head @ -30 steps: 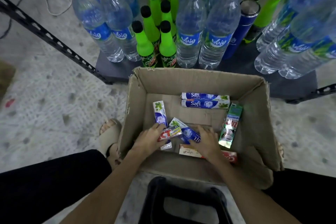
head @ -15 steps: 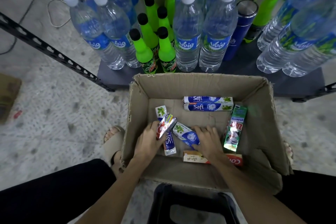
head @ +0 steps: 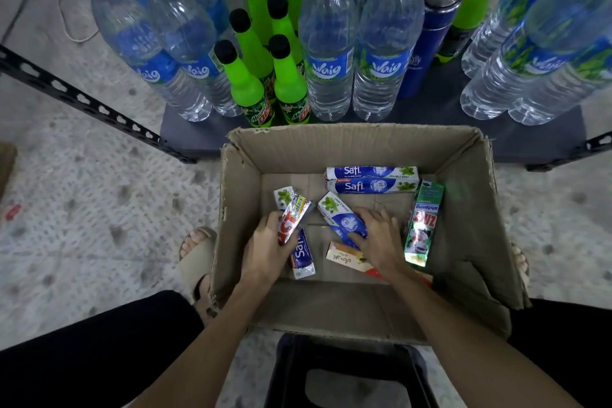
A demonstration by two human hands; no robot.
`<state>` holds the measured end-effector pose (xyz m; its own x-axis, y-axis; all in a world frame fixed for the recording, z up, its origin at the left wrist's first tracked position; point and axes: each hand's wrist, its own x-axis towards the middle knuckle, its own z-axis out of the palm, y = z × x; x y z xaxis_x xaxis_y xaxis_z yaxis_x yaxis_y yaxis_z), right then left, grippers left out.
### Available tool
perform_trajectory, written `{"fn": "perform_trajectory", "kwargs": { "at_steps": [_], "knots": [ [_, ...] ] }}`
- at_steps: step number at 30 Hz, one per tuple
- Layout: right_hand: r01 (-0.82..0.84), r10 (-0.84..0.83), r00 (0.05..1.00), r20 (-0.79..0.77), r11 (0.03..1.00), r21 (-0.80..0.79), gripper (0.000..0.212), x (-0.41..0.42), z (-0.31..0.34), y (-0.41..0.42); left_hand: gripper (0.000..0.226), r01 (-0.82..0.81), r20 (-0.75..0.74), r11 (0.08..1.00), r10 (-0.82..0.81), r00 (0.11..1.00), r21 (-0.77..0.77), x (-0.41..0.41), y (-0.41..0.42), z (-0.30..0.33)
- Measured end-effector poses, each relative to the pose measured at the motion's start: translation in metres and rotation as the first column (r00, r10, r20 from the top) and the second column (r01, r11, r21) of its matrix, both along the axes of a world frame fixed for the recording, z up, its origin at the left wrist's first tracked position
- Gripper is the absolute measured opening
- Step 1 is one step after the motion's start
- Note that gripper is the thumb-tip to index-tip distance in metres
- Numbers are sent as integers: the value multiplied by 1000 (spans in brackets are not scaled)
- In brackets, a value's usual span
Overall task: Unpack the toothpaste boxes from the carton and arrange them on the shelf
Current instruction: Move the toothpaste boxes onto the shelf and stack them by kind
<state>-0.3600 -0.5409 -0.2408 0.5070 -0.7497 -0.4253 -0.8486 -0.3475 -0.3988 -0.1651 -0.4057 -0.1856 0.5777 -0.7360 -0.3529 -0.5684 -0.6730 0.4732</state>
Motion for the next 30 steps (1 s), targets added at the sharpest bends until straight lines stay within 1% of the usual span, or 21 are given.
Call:
{"fn": "perform_trajectory", "kwargs": {
  "at_steps": [3, 6, 10, 12, 14, 17, 19, 23, 25, 27, 30],
  "knots": [
    [-51, 45, 996, -79, 996, -79, 74, 1, 0, 7, 44, -1, -22, 1000, 1, 1000, 4, -1, -1, -1],
    [-109, 83, 979, -184, 985, -133, 89, 6, -1, 15, 42, -4, -23, 1000, 5, 1000, 12, -4, 2, -5],
    [-106, 44, 954, -295, 975, -197, 87, 15, 0, 19, 44, 5, -38, 1000, -5, 999, 18, -6, 7, -8],
    [-88, 24, 947, -321, 979, -185, 83, 19, 2, 20, 44, 1, -43, 1000, 0, 999, 12, -4, 7, -7],
    [-81, 34, 957, -289, 985, -152, 79, 19, 2, 20, 45, -6, -47, 1000, 6, 999, 0, -2, 8, -7],
    [-94, 69, 980, -185, 987, -129, 73, 12, 6, 18, 43, -8, -46, 1000, 7, 999, -27, -1, 7, -3],
    [-85, 75, 993, -96, 990, -109, 72, 7, 11, 16, 43, -24, -38, 998, 22, 999, -65, 0, 6, 2],
    [-39, 48, 993, 112, 996, -82, 77, 7, 29, 6, 42, -35, 49, 985, 43, 998, -167, 2, 2, 24],
    [-59, 79, 985, 156, 990, -128, 80, 7, 43, 2, 48, -26, 82, 981, 42, 996, -190, 4, -1, 39],
    [-76, 122, 975, 188, 969, -235, 81, 3, 60, -5, 53, -4, 134, 979, 32, 990, -204, 5, -5, 53],
    [-75, 167, 959, 227, 928, -366, 75, -9, 96, -16, 57, 37, 193, 964, 15, 981, -263, 3, -13, 81]
  ]
}}
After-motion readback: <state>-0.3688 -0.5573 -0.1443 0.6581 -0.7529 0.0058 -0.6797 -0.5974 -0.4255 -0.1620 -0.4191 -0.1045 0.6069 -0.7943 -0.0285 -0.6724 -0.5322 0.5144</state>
